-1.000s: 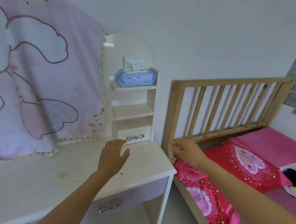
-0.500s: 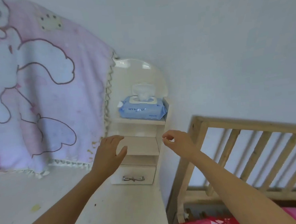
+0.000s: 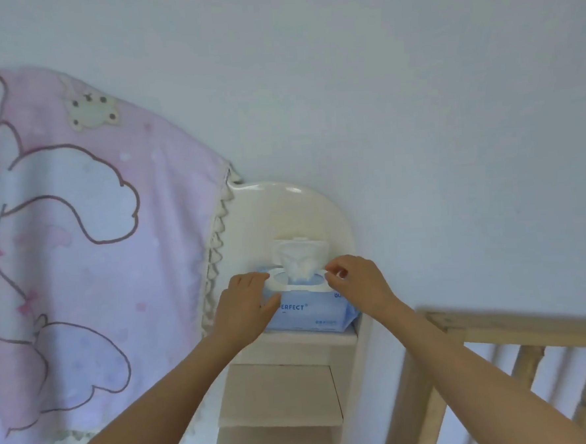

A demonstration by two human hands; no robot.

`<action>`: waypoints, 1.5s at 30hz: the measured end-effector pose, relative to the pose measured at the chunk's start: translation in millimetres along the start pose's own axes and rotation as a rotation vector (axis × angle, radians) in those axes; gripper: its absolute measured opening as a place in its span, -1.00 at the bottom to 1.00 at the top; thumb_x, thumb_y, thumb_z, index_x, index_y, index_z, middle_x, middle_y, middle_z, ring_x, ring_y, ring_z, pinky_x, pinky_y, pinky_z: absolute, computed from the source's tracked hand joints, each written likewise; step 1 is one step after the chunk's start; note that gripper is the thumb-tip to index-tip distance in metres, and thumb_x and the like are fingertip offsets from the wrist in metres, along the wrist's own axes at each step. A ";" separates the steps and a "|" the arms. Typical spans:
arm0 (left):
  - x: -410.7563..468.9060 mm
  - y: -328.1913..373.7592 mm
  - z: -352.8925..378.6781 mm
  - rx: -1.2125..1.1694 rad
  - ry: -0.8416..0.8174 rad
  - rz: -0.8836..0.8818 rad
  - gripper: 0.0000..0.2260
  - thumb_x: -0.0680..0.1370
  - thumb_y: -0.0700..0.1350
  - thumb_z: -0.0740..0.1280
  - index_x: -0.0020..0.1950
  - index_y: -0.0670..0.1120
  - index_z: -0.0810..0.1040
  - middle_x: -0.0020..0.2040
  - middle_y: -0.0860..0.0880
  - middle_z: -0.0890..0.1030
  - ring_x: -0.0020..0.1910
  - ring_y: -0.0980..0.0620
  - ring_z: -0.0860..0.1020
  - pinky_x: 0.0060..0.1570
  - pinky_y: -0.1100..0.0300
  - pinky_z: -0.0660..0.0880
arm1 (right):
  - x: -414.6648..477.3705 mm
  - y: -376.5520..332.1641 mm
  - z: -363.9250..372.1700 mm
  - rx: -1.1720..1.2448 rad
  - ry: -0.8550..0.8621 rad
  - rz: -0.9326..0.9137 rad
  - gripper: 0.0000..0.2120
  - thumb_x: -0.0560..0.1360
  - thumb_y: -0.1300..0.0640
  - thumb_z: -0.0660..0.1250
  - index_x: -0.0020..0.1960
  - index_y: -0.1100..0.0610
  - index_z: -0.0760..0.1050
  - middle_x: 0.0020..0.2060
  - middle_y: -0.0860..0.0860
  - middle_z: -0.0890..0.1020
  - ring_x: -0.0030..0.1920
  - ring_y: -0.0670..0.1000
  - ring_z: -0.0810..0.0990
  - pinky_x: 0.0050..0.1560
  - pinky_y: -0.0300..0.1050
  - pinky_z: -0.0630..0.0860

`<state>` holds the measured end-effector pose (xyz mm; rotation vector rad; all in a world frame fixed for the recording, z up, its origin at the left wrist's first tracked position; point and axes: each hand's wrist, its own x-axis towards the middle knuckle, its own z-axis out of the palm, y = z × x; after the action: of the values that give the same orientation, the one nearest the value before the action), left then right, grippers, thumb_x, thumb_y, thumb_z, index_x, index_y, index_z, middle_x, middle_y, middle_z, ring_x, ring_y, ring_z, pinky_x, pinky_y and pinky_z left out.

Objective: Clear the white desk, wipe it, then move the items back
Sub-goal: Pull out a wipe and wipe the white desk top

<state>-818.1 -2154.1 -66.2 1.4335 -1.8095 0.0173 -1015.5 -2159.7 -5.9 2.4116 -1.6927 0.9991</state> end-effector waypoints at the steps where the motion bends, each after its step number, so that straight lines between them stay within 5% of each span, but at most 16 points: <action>1: 10.6 -0.4 7.1 0.033 -0.020 -0.007 -0.58 0.56 0.05 0.18 0.37 -0.08 0.31 0.34 -0.04 0.40 0.34 -0.03 0.28 0.22 0.13 0.29 | 10.8 0.5 1.8 -0.005 -0.015 0.014 -0.76 0.53 0.11 0.21 0.15 0.14 0.50 0.08 0.04 0.59 0.00 -0.01 0.49 -0.06 -0.28 0.32; 5: 28.6 -6.3 30.9 0.151 -0.040 0.006 -0.55 0.56 0.13 0.14 0.38 -0.06 0.29 0.36 0.00 0.36 0.30 -0.02 0.32 0.16 0.14 0.32 | 41.4 1.8 9.6 -0.035 -0.104 0.022 -0.66 0.52 0.14 0.23 0.29 0.13 0.41 0.24 0.04 0.51 0.16 0.05 0.48 0.12 -0.17 0.35; 15: 31.1 -12.5 38.8 0.219 -0.014 0.046 -0.55 0.55 0.15 0.11 0.37 -0.04 0.29 0.38 0.03 0.32 0.25 -0.02 0.35 0.11 0.15 0.35 | 60.8 -3.7 3.3 -0.479 -0.207 -0.373 -0.76 0.55 0.07 0.16 0.04 0.10 0.58 -0.03 0.06 0.59 0.01 0.08 0.54 -0.15 -0.14 0.33; 19: 28.9 -11.8 38.0 0.217 -0.013 0.041 -0.56 0.56 0.15 0.11 0.37 -0.04 0.29 0.39 0.03 0.32 0.23 -0.02 0.37 0.11 0.14 0.36 | 63.7 -6.8 -3.0 -0.283 -0.239 -0.289 -0.85 0.50 0.15 0.28 -0.03 0.19 0.58 -0.03 0.05 0.60 -0.04 0.00 0.52 -0.09 -0.20 0.36; 24: 27.6 -9.6 36.7 0.191 -0.019 0.036 -0.57 0.56 0.13 0.12 0.37 -0.04 0.30 0.38 0.03 0.33 0.21 -0.03 0.38 0.09 0.14 0.36 | 68.3 -8.7 -15.4 0.042 -0.357 -0.097 -0.85 0.40 0.34 0.35 -0.31 0.18 0.49 -0.42 0.01 0.53 -0.44 -0.12 0.47 -0.39 -0.45 0.39; 28: 28.6 -9.2 35.6 0.188 -0.032 0.030 -0.57 0.56 0.13 0.12 0.37 -0.04 0.29 0.38 0.03 0.33 0.21 -0.02 0.37 0.09 0.15 0.37 | 68.3 -12.9 -14.8 -0.047 -0.274 -0.114 -0.93 0.41 0.34 0.34 -0.15 0.32 0.59 -0.32 -0.01 0.56 -0.35 -0.12 0.49 -0.39 -0.53 0.36; 32: 28.1 -8.4 34.9 0.204 -0.035 0.021 -0.59 0.56 0.12 0.12 0.34 -0.05 0.31 0.34 0.01 0.36 0.18 -0.04 0.38 0.05 0.14 0.38 | 75.4 -20.0 -32.5 -0.207 -0.101 -0.194 -0.86 0.47 0.27 0.24 -0.11 0.23 0.58 -0.07 0.08 0.63 -0.03 0.05 0.56 -0.05 -0.20 0.44; 37: 27.6 -8.4 34.8 0.200 -0.038 0.019 -0.59 0.57 0.12 0.12 0.35 -0.04 0.30 0.35 0.03 0.35 0.19 -0.03 0.38 0.07 0.14 0.39 | 83.9 -27.7 -59.3 -0.274 0.189 -0.249 -0.87 0.51 0.21 0.21 -0.08 0.19 0.54 -0.05 0.09 0.53 0.06 0.09 0.42 -0.11 -0.08 0.36; 41: 27.6 -8.2 33.8 0.176 -0.046 0.019 -0.58 0.57 0.11 0.12 0.36 -0.04 0.30 0.38 0.03 0.33 0.21 -0.03 0.37 0.09 0.13 0.39 | 83.7 -31.4 -58.4 -0.121 0.226 -0.170 -0.86 0.53 0.20 0.19 -0.02 0.19 0.51 0.02 0.08 0.56 0.10 0.11 0.43 0.07 -0.03 0.34; 45: 29.6 -8.9 33.1 0.183 -0.061 0.016 -0.58 0.57 0.12 0.12 0.37 -0.04 0.29 0.39 0.02 0.32 0.21 -0.04 0.38 0.10 0.12 0.40 | 85.6 -37.3 -64.4 0.107 0.381 -0.080 -0.87 0.52 0.24 0.18 -0.04 0.21 0.50 -0.10 0.03 0.57 -0.05 0.05 0.50 -0.04 -0.11 0.38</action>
<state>-830.6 -2196.7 -75.0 1.5610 -1.9097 0.1526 -997.4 -2191.9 101.3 2.1440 -1.4348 1.4567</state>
